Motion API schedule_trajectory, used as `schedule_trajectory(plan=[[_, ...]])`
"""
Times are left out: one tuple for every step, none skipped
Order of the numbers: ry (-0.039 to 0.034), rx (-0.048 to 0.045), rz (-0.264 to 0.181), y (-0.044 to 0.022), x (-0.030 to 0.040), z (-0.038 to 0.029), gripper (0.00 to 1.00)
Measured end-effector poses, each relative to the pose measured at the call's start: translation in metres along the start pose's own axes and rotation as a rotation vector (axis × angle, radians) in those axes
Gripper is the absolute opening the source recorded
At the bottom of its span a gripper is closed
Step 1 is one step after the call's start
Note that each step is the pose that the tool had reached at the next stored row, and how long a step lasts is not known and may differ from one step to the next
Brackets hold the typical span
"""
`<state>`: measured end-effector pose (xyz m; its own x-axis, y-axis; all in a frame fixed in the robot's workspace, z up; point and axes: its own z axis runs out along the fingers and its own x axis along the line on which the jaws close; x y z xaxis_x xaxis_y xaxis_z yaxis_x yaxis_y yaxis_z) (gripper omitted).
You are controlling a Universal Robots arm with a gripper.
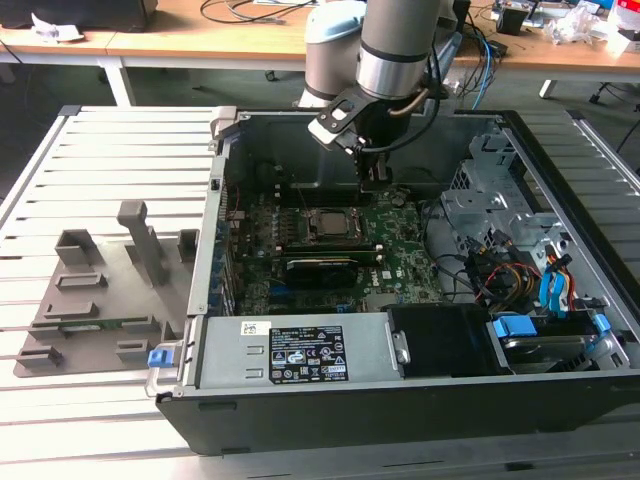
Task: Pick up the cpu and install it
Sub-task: 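Close the cpu cover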
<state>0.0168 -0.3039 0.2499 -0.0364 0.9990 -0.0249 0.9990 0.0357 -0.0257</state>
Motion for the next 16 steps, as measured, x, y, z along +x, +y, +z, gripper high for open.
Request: schedule_trajectory(plan=[[0.0,-0.0003,0.0,-0.0023,0.0001,0.0001,0.11],[0.0,-0.0004,0.0,-0.0049,0.0002,0.0001,0.11],[0.0,-0.0008,0.0,-0.0092,0.0003,0.0003,0.11],[0.0,-0.0009,0.0,-0.0116,0.0004,0.0003,0.11],[0.0,-0.001,0.0,-0.0133,0.0005,0.0004,0.11],[0.0,-0.0011,0.0,-0.0155,0.0006,0.0005,0.11],[-0.0001,-0.0012,0.0,-0.0191,0.0007,0.0006,0.11],[-0.0001,-0.0013,0.0,-0.022,0.0008,0.0007,0.11],[-0.0001,-0.0015,0.0,-0.026,0.001,0.0009,0.11],[0.0,-0.0016,0.0,-0.029,0.0011,0.001,0.11],[0.0001,-0.0018,0.0,-0.033,0.0013,0.0013,0.11],[-0.0001,-0.0019,0.0,-0.037,0.0014,0.0014,0.11],[0.0001,-0.002,0.0,-0.0404,0.0015,0.0016,0.11],[0.0,-0.002,0.0,-0.043,0.0016,0.0017,0.11],[0.0,-0.0021,0.0,-0.047,0.0018,0.002,0.11],[0.0,-0.002,0.0,-0.0483,0.0018,0.0022,0.11]])
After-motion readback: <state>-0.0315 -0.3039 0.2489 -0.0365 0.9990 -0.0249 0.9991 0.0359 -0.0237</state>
